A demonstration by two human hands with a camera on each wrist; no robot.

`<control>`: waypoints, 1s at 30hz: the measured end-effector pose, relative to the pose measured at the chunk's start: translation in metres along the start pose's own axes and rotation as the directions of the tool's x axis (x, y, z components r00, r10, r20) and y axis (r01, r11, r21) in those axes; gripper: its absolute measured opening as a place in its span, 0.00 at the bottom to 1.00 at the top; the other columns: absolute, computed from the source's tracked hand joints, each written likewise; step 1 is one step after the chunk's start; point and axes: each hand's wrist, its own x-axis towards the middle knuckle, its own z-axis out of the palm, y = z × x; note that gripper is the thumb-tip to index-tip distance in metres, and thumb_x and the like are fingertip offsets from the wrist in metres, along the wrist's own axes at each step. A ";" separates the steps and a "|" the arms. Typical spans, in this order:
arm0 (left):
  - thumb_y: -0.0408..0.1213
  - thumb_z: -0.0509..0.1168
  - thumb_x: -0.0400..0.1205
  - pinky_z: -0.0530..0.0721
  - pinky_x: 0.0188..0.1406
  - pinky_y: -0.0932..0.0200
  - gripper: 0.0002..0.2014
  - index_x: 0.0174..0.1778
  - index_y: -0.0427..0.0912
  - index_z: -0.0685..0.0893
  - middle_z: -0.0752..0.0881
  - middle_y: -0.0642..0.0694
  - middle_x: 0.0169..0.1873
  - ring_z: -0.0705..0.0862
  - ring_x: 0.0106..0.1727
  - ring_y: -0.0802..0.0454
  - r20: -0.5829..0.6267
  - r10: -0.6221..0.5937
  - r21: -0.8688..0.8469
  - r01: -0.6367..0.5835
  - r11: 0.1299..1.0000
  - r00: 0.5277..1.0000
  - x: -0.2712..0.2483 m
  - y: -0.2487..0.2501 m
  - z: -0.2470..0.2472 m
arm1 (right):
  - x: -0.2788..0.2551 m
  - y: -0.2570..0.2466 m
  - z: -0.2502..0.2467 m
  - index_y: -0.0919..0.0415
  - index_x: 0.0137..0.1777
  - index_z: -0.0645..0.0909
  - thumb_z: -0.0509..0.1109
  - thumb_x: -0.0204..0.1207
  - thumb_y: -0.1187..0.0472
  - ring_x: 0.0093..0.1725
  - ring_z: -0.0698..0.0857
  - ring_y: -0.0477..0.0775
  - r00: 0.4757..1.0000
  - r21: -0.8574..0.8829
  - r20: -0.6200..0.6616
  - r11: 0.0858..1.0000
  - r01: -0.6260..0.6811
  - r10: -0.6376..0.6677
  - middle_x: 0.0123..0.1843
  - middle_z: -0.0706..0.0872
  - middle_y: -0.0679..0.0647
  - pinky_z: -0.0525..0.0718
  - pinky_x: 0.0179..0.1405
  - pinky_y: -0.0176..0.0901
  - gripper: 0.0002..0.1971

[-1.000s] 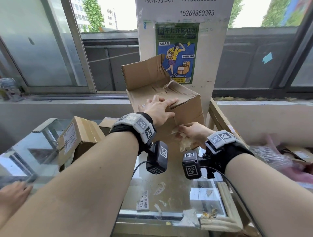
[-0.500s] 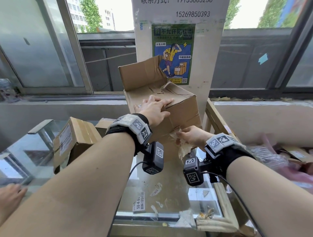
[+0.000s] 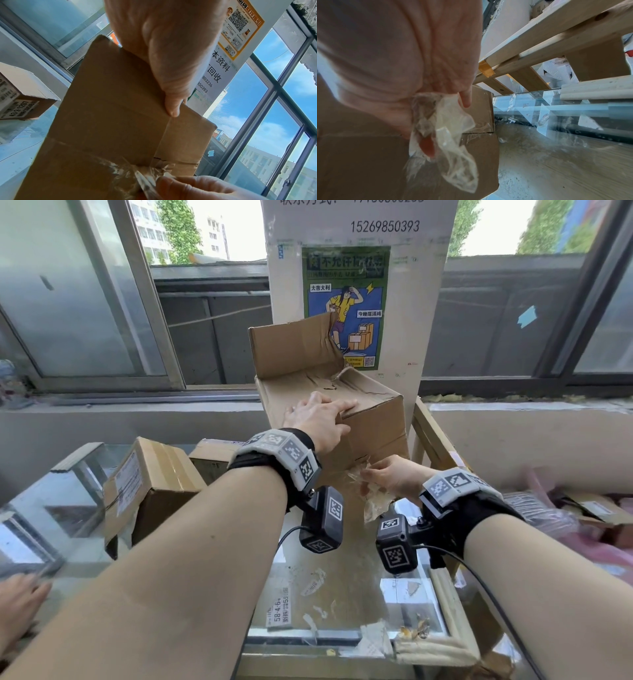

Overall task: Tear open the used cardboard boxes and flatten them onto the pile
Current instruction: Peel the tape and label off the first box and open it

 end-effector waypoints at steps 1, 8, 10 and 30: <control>0.51 0.59 0.85 0.62 0.76 0.42 0.24 0.77 0.70 0.63 0.67 0.49 0.74 0.67 0.75 0.44 -0.007 0.003 0.000 -0.003 1.000 1.000 0.000 0.001 0.001 | 0.000 0.001 0.000 0.55 0.31 0.86 0.61 0.83 0.52 0.35 0.76 0.50 1.000 -0.008 0.001 1.000 0.001 -0.001 0.44 0.88 0.55 0.75 0.40 0.40 0.20; 0.52 0.59 0.84 0.62 0.76 0.42 0.24 0.76 0.70 0.64 0.68 0.50 0.74 0.67 0.74 0.45 -0.037 0.008 -0.003 -0.008 1.000 0.999 0.004 -0.001 0.005 | -0.001 0.002 -0.003 0.55 0.33 0.86 0.61 0.84 0.53 0.36 0.77 0.49 1.000 -0.047 0.029 0.999 -0.004 0.005 0.43 0.88 0.53 0.75 0.40 0.40 0.20; 0.52 0.59 0.84 0.61 0.76 0.41 0.24 0.76 0.70 0.64 0.68 0.50 0.74 0.67 0.74 0.45 -0.039 0.002 -0.005 -0.002 1.000 0.999 0.004 -0.002 0.005 | -0.002 0.000 -0.005 0.55 0.33 0.86 0.61 0.84 0.52 0.37 0.77 0.48 0.999 -0.070 0.042 0.997 -0.013 0.016 0.43 0.88 0.52 0.75 0.39 0.40 0.20; 0.55 0.69 0.77 0.68 0.69 0.51 0.28 0.72 0.57 0.72 0.70 0.46 0.67 0.70 0.68 0.46 -0.205 0.079 -0.014 -0.083 0.996 0.976 0.007 0.006 0.012 | -0.003 0.008 0.002 0.61 0.51 0.79 0.71 0.76 0.60 0.57 0.74 0.57 0.826 -0.640 -0.292 0.741 0.206 -0.482 0.54 0.77 0.54 0.76 0.55 0.47 0.08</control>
